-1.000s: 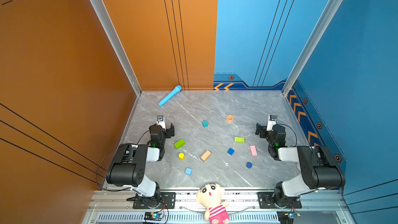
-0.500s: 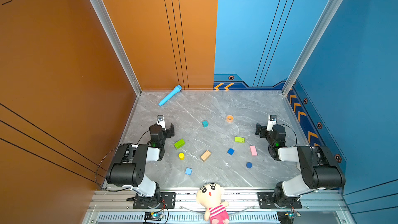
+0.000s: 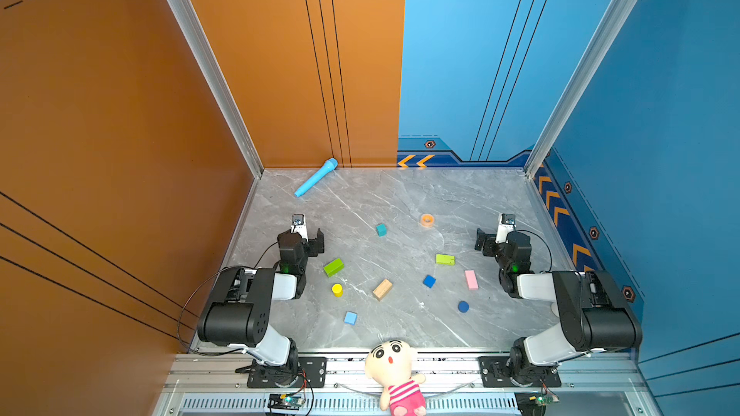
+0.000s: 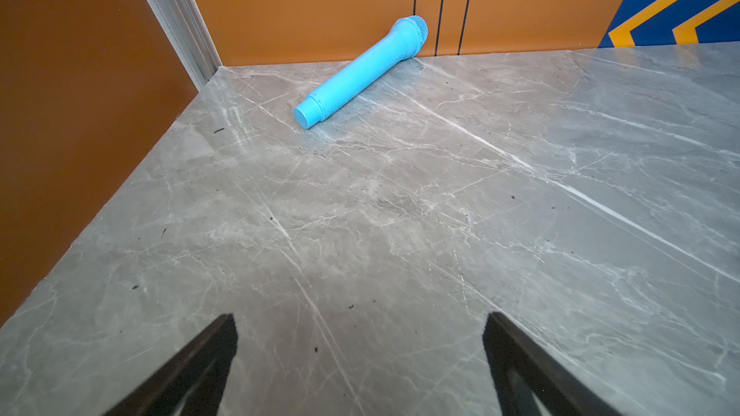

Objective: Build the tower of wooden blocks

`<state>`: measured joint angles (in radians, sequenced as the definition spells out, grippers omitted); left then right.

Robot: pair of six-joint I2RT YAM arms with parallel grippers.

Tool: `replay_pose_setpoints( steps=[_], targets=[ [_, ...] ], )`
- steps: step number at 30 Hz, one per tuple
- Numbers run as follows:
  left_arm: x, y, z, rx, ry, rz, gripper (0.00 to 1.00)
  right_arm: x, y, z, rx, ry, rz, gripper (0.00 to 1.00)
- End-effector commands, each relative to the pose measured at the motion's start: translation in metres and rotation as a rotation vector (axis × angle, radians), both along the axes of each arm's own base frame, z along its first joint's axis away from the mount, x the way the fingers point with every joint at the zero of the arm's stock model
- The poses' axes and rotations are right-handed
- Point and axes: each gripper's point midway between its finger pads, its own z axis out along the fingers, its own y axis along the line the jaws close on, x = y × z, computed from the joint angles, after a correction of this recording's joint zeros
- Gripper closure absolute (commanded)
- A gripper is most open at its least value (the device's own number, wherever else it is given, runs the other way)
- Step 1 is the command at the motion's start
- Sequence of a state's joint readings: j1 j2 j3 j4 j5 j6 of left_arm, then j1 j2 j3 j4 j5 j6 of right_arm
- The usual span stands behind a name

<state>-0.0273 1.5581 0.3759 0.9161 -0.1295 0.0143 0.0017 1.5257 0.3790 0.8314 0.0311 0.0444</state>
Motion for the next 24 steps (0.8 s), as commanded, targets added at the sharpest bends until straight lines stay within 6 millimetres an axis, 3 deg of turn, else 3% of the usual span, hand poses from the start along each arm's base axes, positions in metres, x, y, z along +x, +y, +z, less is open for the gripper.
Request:
replay_pose_setpoints(
  steps=[1,8,15,20,24],
  targets=[
    [0.002,0.0,0.001,-0.002,-0.002,0.005,0.02,0.004,-0.001,0.006,0.0,-0.024,-0.013,0.0],
    [0.001,0.001,0.002,-0.002,-0.006,0.008,0.02,0.005,-0.003,0.008,-0.001,-0.032,-0.027,0.0],
    [-0.008,0.01,0.048,-0.017,0.05,0.109,0.02,0.006,-0.004,0.049,0.017,0.113,-0.077,0.05],
    [-0.013,-0.014,0.079,-0.143,0.086,0.073,0.03,-0.003,0.023,0.077,-0.03,0.193,-0.047,0.07],
    [-0.014,-0.036,0.093,-0.177,0.151,0.024,0.07,-0.011,0.068,0.095,-0.115,0.246,0.07,0.08]
  ],
)
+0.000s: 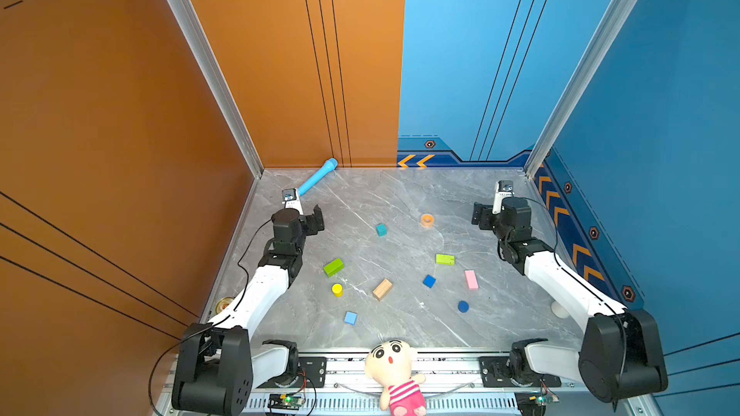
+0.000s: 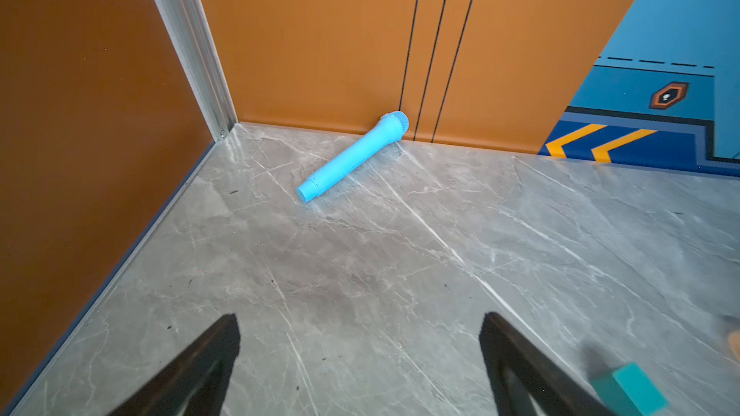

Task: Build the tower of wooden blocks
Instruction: 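Reach the right gripper over the lime green block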

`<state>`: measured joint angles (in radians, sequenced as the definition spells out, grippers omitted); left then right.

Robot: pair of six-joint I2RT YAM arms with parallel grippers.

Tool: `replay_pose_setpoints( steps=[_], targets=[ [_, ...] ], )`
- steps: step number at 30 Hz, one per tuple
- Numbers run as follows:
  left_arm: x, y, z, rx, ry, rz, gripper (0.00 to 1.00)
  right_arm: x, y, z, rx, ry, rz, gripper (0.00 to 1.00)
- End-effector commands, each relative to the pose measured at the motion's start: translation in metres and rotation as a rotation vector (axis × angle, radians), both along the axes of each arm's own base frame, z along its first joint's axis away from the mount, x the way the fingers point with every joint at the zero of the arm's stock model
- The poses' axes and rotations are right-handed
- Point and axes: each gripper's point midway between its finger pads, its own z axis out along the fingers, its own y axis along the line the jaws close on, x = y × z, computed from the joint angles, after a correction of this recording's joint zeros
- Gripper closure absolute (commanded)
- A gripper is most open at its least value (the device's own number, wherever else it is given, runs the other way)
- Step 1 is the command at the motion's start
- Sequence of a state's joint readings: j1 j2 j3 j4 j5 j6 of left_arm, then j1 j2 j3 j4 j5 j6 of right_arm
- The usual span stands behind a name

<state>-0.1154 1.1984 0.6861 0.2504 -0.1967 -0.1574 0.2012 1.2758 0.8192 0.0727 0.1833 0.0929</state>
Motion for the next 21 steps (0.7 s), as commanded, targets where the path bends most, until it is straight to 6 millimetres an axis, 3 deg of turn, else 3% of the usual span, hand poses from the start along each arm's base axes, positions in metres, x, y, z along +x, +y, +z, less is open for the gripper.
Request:
replay_pose_setpoints(
  steps=[1,5,9,11,16,21],
  targets=[
    [-0.016,-0.017,-0.023,-0.038,0.186,-0.032,0.08,-0.028,0.027,-0.022,-0.114,0.201,0.071,0.08],
    [-0.022,-0.029,-0.018,-0.032,0.236,-0.038,0.09,-0.034,0.091,-0.012,-0.169,0.276,0.279,0.08],
    [-0.026,-0.043,-0.017,-0.102,0.259,-0.06,0.13,-0.041,0.148,-0.018,-0.217,0.382,0.457,0.1],
    [-0.034,-0.046,-0.027,-0.12,0.313,-0.052,0.13,-0.043,0.175,-0.023,-0.22,0.415,0.528,0.1],
    [-0.052,-0.042,-0.033,-0.166,0.364,0.001,0.18,-0.057,0.248,-0.035,-0.239,0.481,0.689,0.09],
    [-0.073,-0.022,-0.026,-0.166,0.341,0.089,0.17,-0.073,0.305,-0.047,-0.217,0.518,0.779,0.08]
  ],
)
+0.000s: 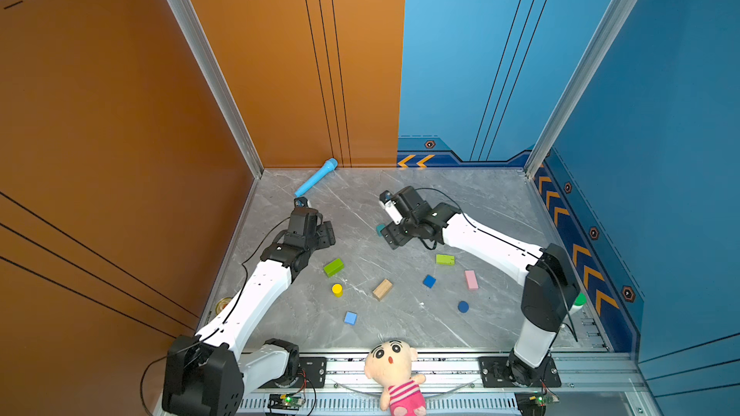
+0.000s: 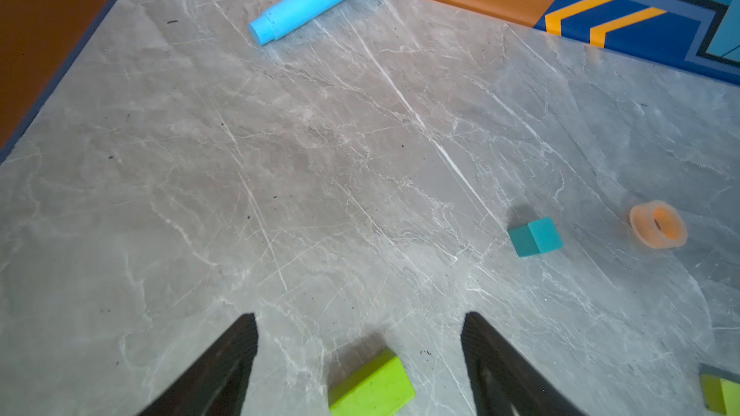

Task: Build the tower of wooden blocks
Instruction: 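Reach the right gripper over the lime green block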

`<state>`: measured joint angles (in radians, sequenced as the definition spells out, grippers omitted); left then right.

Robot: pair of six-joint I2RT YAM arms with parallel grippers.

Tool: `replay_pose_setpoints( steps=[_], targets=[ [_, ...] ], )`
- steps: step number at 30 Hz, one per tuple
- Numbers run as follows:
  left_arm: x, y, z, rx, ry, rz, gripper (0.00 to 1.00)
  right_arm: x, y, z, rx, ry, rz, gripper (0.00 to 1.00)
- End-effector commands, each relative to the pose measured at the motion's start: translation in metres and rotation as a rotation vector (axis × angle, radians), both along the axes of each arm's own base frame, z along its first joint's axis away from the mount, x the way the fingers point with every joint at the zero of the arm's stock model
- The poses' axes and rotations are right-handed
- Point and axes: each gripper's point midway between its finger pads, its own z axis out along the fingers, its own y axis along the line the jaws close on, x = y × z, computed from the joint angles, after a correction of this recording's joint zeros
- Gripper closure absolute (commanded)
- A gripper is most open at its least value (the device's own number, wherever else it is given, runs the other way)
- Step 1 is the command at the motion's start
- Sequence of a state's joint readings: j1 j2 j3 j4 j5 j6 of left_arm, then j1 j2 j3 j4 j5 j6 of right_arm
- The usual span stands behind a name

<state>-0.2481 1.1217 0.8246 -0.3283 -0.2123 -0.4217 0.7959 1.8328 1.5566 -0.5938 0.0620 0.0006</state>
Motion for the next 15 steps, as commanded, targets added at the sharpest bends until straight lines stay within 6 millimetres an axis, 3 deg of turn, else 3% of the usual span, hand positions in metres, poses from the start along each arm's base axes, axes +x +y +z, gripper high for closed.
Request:
replay_pose_setpoints(
  steps=[1,9,15],
  targets=[
    [-0.02,0.02,0.006,0.01,0.0,0.102,0.16,-0.021,0.025,-0.007,0.016,0.092,0.037,0.08],
    [-0.055,0.065,0.025,-0.019,-0.076,0.308,0.16,-0.045,0.091,-0.017,0.045,0.14,0.072,0.02],
    [-0.076,0.085,0.034,-0.022,-0.127,0.389,0.15,-0.055,0.116,-0.041,-0.04,0.157,0.075,0.0]
  ],
)
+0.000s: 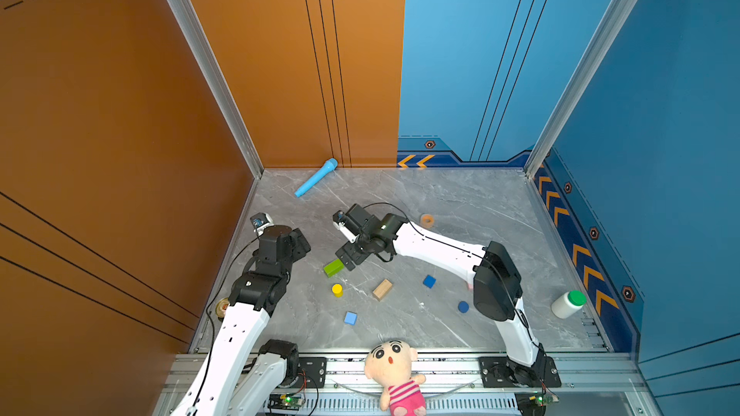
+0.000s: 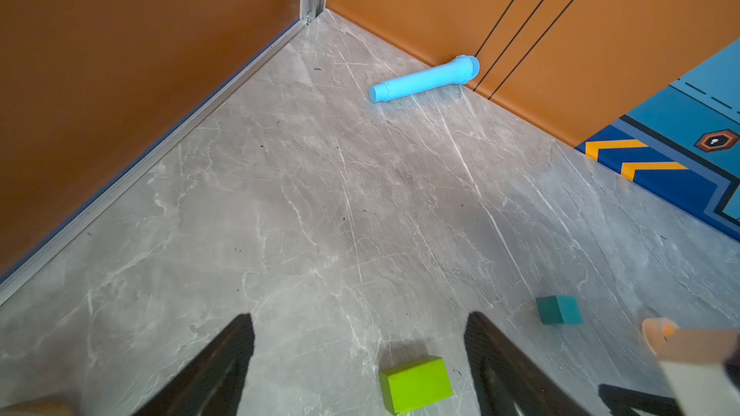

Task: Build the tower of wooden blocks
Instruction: 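Reach the right gripper over the lime green block, then close the right gripper on the lime green block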

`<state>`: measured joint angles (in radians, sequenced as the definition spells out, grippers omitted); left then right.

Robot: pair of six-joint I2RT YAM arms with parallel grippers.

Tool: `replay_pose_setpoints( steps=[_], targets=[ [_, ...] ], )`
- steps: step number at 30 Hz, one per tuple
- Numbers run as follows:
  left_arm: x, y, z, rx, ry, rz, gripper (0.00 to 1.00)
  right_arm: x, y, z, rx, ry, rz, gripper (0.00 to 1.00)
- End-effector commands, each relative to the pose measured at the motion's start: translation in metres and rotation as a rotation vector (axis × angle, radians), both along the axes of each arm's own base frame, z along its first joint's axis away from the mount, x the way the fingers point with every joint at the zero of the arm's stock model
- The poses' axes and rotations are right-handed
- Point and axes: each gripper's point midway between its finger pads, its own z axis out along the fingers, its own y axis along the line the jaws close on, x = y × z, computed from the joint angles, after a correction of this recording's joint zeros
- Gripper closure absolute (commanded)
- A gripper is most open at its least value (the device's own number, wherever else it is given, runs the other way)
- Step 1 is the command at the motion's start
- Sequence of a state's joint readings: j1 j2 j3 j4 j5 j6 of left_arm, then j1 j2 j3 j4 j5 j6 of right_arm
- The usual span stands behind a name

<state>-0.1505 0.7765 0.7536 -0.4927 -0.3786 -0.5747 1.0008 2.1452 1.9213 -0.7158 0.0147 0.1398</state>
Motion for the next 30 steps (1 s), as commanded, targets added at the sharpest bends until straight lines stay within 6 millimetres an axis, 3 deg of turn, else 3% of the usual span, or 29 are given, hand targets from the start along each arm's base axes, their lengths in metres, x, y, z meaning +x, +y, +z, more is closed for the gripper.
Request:
replay_pose_setpoints(
  steps=[1,17,30],
  targets=[
    [-0.016,0.016,-0.007,0.014,0.02,0.079,0.16,-0.008,-0.001,-0.012,-0.073,0.028,-0.034,0.0],
    [-0.034,0.028,0.005,-0.017,-0.057,0.123,0.15,-0.015,0.045,-0.047,-0.086,0.058,-0.071,0.0],
    [-0.04,0.031,0.007,-0.018,-0.083,0.135,0.16,-0.004,0.054,-0.072,-0.108,0.05,-0.124,0.0]
  ],
)
